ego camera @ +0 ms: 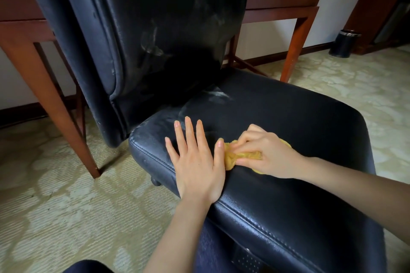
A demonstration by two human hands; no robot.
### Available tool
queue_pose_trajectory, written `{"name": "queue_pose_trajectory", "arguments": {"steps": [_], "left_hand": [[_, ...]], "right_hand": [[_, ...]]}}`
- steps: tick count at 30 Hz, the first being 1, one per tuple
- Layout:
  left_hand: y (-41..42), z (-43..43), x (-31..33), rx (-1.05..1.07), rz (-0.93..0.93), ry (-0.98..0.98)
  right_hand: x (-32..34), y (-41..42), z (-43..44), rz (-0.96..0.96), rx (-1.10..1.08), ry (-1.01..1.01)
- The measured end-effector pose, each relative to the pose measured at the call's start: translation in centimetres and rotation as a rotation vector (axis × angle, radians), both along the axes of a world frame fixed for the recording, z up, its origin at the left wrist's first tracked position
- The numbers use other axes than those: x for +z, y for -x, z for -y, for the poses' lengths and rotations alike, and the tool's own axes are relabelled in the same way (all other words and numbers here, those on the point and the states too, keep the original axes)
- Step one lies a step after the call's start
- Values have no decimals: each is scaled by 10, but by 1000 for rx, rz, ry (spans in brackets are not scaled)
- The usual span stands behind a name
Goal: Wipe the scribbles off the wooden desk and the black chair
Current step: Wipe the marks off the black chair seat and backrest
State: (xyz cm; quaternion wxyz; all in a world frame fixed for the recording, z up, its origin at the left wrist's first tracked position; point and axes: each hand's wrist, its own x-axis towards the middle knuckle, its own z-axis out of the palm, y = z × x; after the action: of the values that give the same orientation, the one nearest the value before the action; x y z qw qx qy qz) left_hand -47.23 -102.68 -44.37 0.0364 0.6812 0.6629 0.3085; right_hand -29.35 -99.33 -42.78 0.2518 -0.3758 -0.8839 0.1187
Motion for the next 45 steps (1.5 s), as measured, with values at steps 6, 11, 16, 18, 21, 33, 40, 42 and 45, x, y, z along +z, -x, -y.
{"name": "queue_pose_trajectory", "arguments": {"steps": [6,11,16,18,21,33,40,42,45], "left_hand": [[0,0,3,4,-35,37],[-1,1,1,8,-2,0],[-1,0,-1,4,17,-45],[-2,1,-2,0,19,-65],[-2,-3,-6,9,21,-86],[-2,-2,-4,22,39,-77],[-1,0,-1,10,23,-16],[0,1,0,5,14,-3],[0,1,1,0,22,-3]], "right_hand": [[3,-24,-34,4,-239,-11],[12,-26,-87,5,-506,24],[6,0,-152,-63,-757,129],[6,12,-171,-112,-834,164],[6,38,-193,-114,-866,176],[13,24,-116,129,-373,94],[6,13,-60,72,-172,71],[4,11,-41,32,-129,62],[5,7,-14,31,-39,64]]}}
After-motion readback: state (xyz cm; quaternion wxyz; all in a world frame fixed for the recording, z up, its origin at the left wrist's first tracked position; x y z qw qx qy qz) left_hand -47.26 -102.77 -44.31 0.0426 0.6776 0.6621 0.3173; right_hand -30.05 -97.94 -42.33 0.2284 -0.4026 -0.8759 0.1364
